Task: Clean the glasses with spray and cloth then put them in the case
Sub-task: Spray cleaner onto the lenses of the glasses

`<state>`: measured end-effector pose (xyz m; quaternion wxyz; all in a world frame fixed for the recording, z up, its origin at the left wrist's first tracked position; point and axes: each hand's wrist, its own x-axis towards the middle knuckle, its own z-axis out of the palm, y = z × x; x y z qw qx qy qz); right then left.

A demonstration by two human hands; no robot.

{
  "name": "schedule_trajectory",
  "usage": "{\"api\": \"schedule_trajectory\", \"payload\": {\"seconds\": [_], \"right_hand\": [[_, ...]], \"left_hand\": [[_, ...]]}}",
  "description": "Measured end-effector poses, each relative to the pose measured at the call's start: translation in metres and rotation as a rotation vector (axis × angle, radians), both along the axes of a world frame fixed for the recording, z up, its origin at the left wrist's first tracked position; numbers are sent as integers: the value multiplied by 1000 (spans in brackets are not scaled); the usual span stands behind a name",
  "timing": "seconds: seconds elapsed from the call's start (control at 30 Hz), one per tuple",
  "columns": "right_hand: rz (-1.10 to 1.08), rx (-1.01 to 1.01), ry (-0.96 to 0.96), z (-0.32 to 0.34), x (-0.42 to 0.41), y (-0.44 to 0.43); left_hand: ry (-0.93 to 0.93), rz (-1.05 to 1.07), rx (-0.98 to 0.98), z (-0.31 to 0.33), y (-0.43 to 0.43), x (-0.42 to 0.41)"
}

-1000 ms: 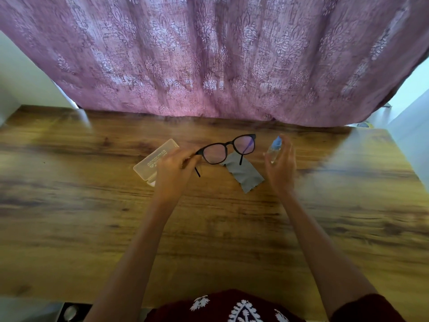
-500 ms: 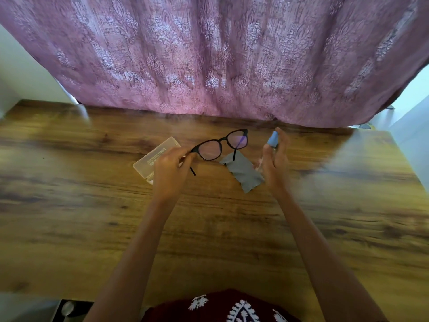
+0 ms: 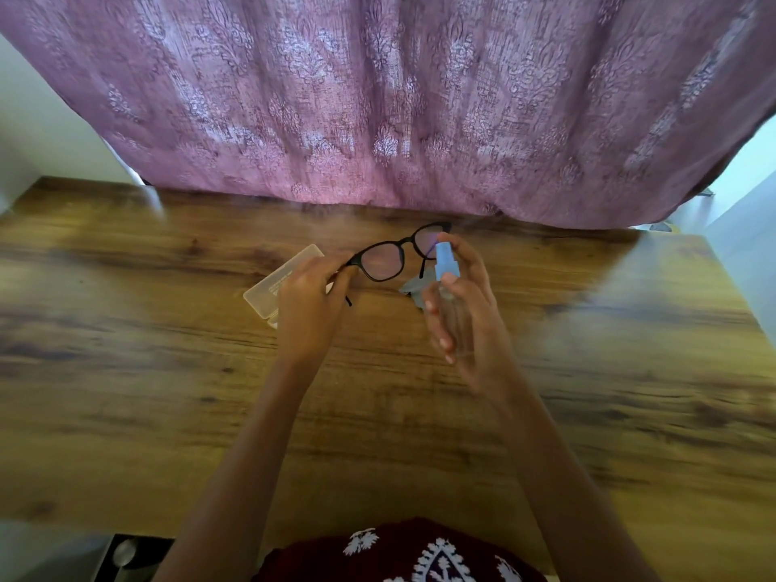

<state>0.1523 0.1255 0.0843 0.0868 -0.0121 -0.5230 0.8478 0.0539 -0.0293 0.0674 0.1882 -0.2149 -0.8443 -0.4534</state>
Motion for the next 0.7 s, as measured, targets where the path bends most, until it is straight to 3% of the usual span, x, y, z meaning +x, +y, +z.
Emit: {"api": "schedule_trajectory", "payload": {"seconds": [0.2,0.33,0.4,0.57,0.7], "right_hand": [[-53,132,40,9,4,-4],[-46,105,47,16,3,-3],[-117,251,53,20,1,-5],[-448,877,105,39,-4,-10],[-540,1137,173,49,-8,-10]], "left_hand": [[91,-14,16,13,2,-1],[132,-56,4,21,3,-3],[168,-65,-10,25,4,-5],[228,-68,15,35,7,-7],[264,-86,15,41,8,-11]]}}
